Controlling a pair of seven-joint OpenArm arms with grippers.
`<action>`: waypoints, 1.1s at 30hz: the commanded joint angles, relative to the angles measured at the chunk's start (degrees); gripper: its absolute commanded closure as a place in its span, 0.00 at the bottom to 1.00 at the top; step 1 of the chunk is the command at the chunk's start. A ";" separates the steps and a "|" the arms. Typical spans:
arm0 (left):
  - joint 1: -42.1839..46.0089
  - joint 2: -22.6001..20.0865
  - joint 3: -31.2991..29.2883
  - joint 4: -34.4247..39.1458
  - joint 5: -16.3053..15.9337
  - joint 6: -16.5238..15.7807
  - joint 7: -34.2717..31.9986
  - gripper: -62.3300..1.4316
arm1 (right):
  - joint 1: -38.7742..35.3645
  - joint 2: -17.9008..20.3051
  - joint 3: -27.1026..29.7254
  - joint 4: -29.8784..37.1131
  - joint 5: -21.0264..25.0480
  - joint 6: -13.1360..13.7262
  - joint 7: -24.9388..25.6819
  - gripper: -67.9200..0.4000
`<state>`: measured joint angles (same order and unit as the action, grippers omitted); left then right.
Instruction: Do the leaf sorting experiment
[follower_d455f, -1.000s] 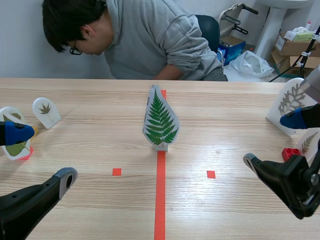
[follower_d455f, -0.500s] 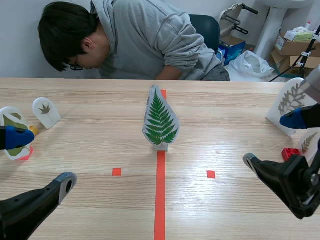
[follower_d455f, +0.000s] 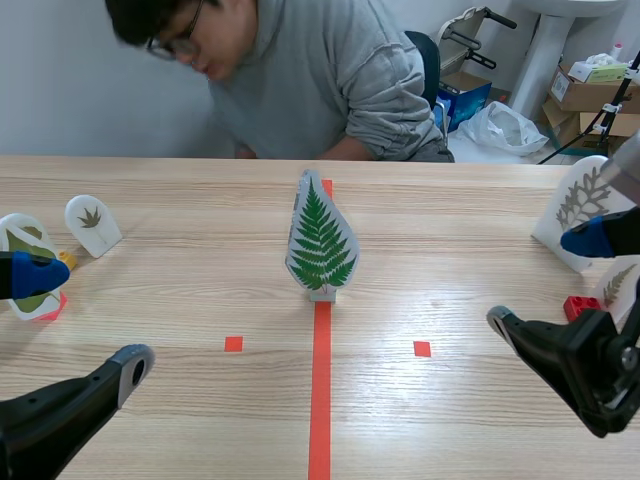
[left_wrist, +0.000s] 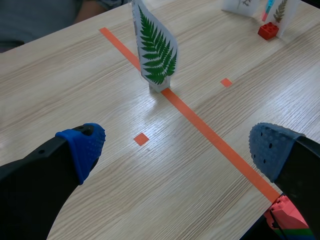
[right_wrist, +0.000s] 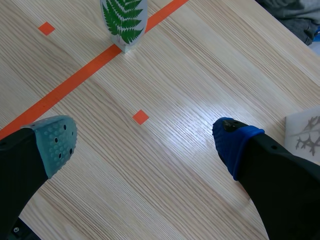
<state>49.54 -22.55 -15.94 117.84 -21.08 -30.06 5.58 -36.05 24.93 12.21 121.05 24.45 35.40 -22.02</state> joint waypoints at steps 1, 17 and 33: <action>0.09 0.13 -0.26 0.09 -0.57 0.09 -1.03 0.01 | 0.68 0.15 0.46 -0.09 0.22 -0.24 0.22 0.18; 0.09 0.94 -0.26 0.09 -0.57 0.09 -1.01 0.01 | 16.44 5.88 -2.38 -18.36 -1.79 -0.17 0.50 0.18; 0.13 4.76 -0.26 0.09 -0.35 0.11 0.81 0.01 | 52.83 2.43 -32.48 -52.04 -0.09 3.93 6.16 0.19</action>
<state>49.54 -18.09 -15.94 117.84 -21.06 -30.06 7.07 15.27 28.08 -20.86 68.12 23.99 38.89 -16.86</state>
